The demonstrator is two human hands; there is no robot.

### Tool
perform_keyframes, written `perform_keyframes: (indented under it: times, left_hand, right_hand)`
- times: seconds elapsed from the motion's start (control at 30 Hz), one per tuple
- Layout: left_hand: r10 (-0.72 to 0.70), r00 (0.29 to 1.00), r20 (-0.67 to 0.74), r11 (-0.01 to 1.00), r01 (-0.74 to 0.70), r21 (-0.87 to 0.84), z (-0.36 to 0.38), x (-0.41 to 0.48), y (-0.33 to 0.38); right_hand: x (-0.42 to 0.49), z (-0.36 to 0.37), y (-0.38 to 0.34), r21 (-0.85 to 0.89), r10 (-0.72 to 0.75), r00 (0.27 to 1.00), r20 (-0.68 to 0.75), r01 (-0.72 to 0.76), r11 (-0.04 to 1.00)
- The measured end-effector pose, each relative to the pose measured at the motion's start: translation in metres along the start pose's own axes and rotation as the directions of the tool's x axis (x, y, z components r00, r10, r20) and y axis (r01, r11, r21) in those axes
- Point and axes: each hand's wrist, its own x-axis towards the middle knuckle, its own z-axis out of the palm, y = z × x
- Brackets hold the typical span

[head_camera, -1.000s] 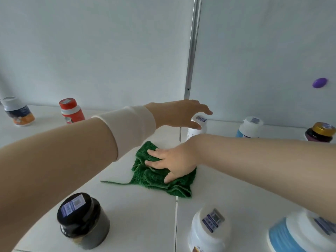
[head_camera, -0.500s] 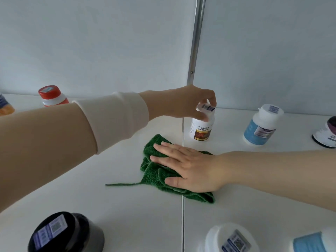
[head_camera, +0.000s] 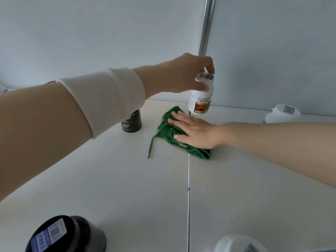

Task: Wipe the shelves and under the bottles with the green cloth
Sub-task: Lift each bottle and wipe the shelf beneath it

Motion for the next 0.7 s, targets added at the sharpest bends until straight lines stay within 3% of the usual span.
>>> perform_keyframes:
  times: [0.07, 0.13, 0.23, 0.3, 0.37, 0.47, 0.57, 0.63, 0.7]
  left_hand:
    - [-0.011, 1.0, -0.018, 1.0, 0.012, 0.022, -0.004, 0.001, -0.003]
    - [-0.012, 1.0, -0.028, 1.0, 0.013, 0.028, -0.005, 0.001, -0.004]
    - [-0.012, 0.999, -0.031, 1.0, 0.012, 0.003, -0.004, 0.001, -0.005]
    - [-0.002, 1.0, -0.018, 1.0, 0.002, -0.002, 0.0, 0.001, -0.005]
    - [0.017, 1.0, 0.008, 1.0, -0.017, -0.001, 0.005, 0.001, -0.004]
    - [0.034, 0.999, 0.041, 0.999, -0.034, 0.01, 0.014, 0.002, -0.004]
    - [0.03, 0.999, 0.044, 0.999, -0.03, 0.018, 0.019, 0.001, -0.006]
    - [0.017, 0.999, 0.028, 0.999, -0.018, 0.049, 0.018, 0.0, -0.008]
    - [0.008, 1.0, 0.008, 0.997, -0.008, 0.08, 0.018, 0.0, -0.008]
  right_hand:
    - [0.016, -0.003, -0.001, 0.015, 0.047, 0.998, -0.035, -0.046, 0.999]
    - [0.013, -0.001, -0.008, -0.025, 0.0, 1.0, -0.03, -0.001, 1.0]
    - [-0.031, 0.018, -0.024, -0.133, -0.244, 0.97, 0.017, 0.244, 0.961]
    - [-0.071, 0.03, -0.033, -0.09, -0.409, 0.911, 0.05, 0.412, 0.907]
    - [-0.097, 0.032, -0.031, -0.009, -0.452, 0.882, 0.134, 0.457, 0.889]
    - [-0.091, 0.027, -0.014, -0.072, -0.356, 0.926, 0.122, 0.366, 0.928]
    - [-0.057, 0.021, 0.013, -0.072, -0.053, 0.999, 0.011, 0.053, 0.996]
    - [-0.038, 0.013, 0.025, 0.003, 0.111, 0.993, -0.027, -0.111, 0.994]
    - [-0.03, 0.008, 0.026, 0.035, 0.174, 0.985, -0.021, -0.173, 0.984]
